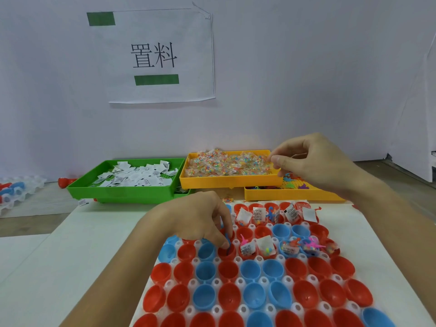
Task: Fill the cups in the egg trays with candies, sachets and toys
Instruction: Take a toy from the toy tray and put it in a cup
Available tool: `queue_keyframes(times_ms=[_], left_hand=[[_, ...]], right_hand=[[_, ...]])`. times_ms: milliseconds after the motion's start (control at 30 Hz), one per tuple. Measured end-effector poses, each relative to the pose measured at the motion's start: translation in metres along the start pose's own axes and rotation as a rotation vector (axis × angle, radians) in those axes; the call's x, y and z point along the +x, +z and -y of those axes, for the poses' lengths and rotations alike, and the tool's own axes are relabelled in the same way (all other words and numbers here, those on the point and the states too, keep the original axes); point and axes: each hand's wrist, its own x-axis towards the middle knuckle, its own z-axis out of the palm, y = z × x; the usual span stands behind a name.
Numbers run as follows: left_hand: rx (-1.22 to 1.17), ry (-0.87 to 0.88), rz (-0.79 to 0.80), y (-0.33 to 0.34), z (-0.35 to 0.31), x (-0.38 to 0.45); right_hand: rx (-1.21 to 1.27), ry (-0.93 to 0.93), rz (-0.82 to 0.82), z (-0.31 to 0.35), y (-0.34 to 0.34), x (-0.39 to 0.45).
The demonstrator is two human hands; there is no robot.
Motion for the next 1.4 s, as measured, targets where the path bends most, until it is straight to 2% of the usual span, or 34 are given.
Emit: queue_keyframes(times_ms=[133, 233, 300, 467, 533, 633, 800, 933, 1033, 1133, 1233, 1300, 1400], left_hand=[[-0.012, 0.002, -0.032, -0.002, 0.001, -0.001], [-0.031, 0.014, -0.105, -0.007, 0.004, -0.004], [-0.064, 0.038, -0.236, -0.009, 0.006, -0.004], [-0.131, -0.022, -0.736, -0.003, 0.012, 0.014], [-0.138, -0.031, -0.813, -0.001, 0.011, 0.027], [-0.056, -0.029, -0.798, -0.003, 0.008, 0.050], [0.073, -0.105, -0.717, -0.019, 0.006, 0.083], [0.227, -0.112, -0.520, -0.028, 0.005, 0.100], [0.279, -0.132, -0.422, -0.031, 0.006, 0.109], [0.281, -0.144, -0.416, -0.034, 0.004, 0.114], [0.269, -0.149, -0.412, -0.033, -0.001, 0.113], [0.273, -0.139, -0.443, -0.031, -0.004, 0.110], [0.210, -0.121, -0.619, -0.025, -0.014, 0.100]], right_hand=[[-0.037, 0.063, -0.061, -0.013, -0.004, 0.005], [-0.042, 0.132, -0.045, -0.029, -0.010, 0.006], [-0.036, 0.201, -0.027, -0.042, -0.019, 0.006], [-0.001, 0.321, -0.051, -0.061, -0.046, 0.005], [-0.044, 0.365, 0.029, -0.065, -0.050, 0.004], [-0.141, 0.412, 0.154, -0.067, -0.057, -0.001], [-0.242, 0.504, 0.166, -0.065, -0.088, -0.012], [-0.337, 0.571, 0.128, -0.065, -0.107, -0.018], [-0.413, 0.633, 0.189, -0.064, -0.109, -0.025], [-0.477, 0.727, 0.305, -0.068, -0.099, -0.039], [-0.495, 0.794, 0.352, -0.078, -0.086, -0.060], [-0.513, 0.782, 0.336, -0.086, -0.079, -0.075], [-0.499, 0.747, 0.231, -0.094, -0.071, -0.089]])
